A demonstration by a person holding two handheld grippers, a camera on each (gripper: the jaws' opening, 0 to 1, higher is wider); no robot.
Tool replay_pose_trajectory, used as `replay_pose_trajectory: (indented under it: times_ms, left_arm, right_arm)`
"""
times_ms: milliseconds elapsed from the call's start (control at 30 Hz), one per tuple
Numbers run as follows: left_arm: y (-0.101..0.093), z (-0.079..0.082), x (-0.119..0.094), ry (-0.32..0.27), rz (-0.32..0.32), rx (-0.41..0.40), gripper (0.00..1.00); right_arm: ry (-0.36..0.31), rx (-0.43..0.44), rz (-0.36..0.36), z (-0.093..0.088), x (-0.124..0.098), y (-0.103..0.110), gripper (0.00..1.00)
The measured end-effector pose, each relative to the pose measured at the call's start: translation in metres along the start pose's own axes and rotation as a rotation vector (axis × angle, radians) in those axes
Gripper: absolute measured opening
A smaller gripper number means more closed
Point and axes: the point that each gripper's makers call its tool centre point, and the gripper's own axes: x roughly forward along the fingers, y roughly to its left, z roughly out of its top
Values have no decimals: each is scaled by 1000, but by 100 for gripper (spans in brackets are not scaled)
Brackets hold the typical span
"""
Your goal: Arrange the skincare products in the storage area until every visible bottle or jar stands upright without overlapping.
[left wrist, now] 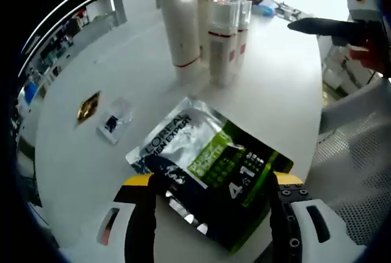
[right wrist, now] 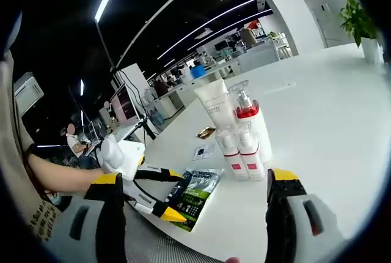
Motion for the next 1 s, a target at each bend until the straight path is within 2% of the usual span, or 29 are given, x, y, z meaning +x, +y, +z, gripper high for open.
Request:
replay_pose_trajectory:
  times_ms: [300, 667, 1000]
  left_arm:
    - [12, 12, 9, -11, -8, 13, 75]
    - [43, 31, 21, -34, -2, 4, 75]
    - [57, 47, 31, -37, 4, -4, 75]
  right_arm:
    - [4, 6, -8, -1, 0, -2, 97]
    - [10, 11, -12, -3, 0, -3, 97]
    - [17, 11, -15, -4, 1, -4, 97]
